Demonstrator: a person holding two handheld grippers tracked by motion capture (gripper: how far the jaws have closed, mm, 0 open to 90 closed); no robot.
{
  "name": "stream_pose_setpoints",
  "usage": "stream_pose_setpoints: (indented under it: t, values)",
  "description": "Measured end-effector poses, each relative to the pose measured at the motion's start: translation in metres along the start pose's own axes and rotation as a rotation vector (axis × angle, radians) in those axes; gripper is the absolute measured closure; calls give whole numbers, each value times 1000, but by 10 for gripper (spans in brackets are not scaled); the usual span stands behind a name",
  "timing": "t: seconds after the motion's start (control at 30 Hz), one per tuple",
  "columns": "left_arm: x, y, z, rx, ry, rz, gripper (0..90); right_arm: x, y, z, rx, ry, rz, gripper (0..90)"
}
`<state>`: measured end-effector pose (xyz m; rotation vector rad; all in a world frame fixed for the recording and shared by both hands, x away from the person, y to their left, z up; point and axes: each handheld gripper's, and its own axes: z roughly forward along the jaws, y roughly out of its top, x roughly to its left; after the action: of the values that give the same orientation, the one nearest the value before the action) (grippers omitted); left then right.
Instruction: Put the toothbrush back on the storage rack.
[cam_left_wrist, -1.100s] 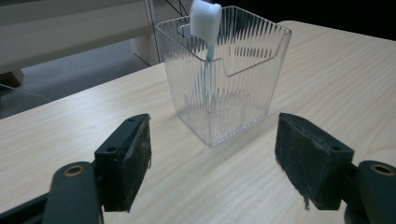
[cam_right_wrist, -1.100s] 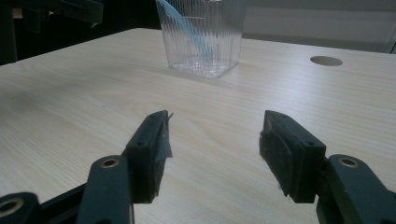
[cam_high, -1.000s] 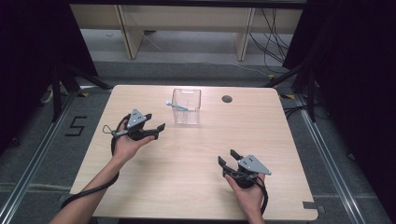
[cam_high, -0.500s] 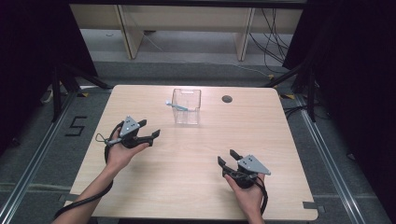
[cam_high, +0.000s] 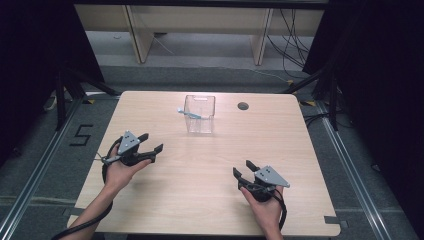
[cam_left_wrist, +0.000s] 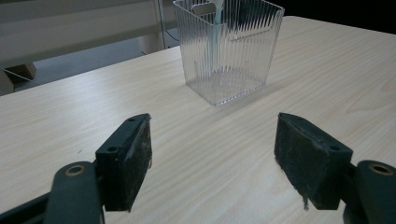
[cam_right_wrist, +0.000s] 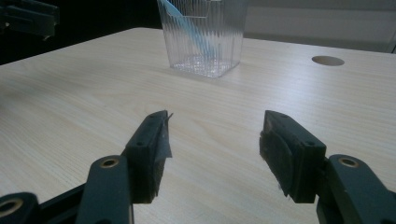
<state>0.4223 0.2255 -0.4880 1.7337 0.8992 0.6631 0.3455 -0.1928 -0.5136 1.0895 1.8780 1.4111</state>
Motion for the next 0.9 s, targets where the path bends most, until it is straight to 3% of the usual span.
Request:
stream_pose_setpoints:
  t: [0.13, 0.27, 0.3, 0.73, 0.77, 0.9]
  values:
    - [-2, -7, -6, -10, 1, 3, 271, 1, 0, 0, 6, 3, 19, 425]
    - [-6, -12, -13, -7, 1, 14, 271, -1, 0, 0, -5, -5, -7, 425]
    - [-7, -14, -14, -16, -4, 14, 271, 1, 0, 0, -6, -3, 18, 425]
    - [-7, -32, -33, -24, 11, -4, 271, 1, 0, 0, -5, -3, 15, 425]
    - [-6, -33, -34, -24, 13, -5, 271, 3, 0, -1, 6, -2, 39, 425]
    - [-6, -39, -38, -38, 14, -9, 271, 2, 0, 0, 7, 3, 22, 425]
